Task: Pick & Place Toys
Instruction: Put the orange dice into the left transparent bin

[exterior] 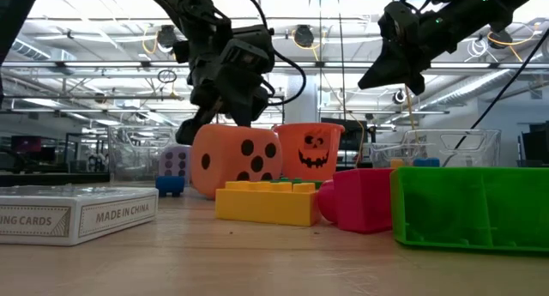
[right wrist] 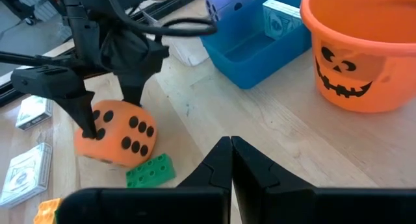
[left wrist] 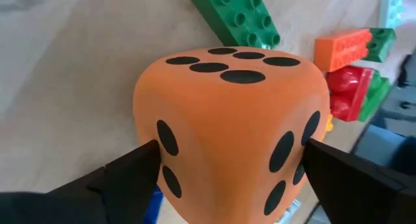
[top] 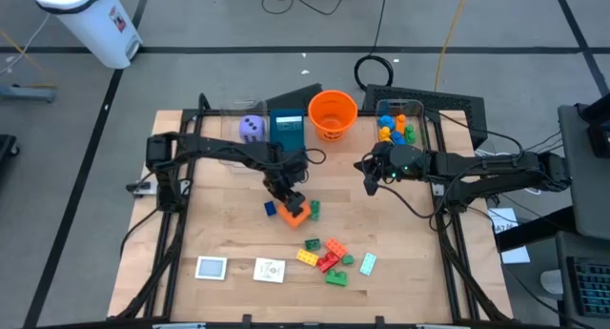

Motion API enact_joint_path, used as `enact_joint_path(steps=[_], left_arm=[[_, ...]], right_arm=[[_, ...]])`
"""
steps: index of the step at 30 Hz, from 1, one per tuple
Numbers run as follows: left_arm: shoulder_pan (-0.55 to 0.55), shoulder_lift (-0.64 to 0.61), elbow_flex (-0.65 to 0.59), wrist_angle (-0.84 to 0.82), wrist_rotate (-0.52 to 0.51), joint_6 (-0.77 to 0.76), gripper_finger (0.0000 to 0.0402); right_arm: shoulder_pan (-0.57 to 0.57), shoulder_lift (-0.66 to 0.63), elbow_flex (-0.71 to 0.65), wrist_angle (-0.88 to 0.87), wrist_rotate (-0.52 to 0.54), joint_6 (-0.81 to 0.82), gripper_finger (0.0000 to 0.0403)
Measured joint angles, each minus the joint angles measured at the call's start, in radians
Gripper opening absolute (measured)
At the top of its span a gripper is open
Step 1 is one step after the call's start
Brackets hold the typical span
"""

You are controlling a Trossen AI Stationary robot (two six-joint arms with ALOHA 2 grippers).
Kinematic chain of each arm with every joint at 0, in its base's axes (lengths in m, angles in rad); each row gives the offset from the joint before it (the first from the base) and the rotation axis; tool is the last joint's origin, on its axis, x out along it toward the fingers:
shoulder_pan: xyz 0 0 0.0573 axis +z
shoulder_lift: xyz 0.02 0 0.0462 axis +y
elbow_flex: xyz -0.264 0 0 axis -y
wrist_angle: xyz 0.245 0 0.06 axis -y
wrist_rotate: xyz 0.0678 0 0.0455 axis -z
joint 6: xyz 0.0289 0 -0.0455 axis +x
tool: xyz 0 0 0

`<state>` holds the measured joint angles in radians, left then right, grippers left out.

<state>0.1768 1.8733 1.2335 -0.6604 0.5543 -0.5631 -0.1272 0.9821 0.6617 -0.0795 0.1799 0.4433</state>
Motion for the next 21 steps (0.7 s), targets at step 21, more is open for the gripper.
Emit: enact_joint_path(steps=[21], left_arm=[[0.051,-0.004,-0.006,0.049,0.104,0.032,0.0303]], right_arm=[[0.000,0.000,0.000,-0.003,0.002,-0.010,0.0000]])
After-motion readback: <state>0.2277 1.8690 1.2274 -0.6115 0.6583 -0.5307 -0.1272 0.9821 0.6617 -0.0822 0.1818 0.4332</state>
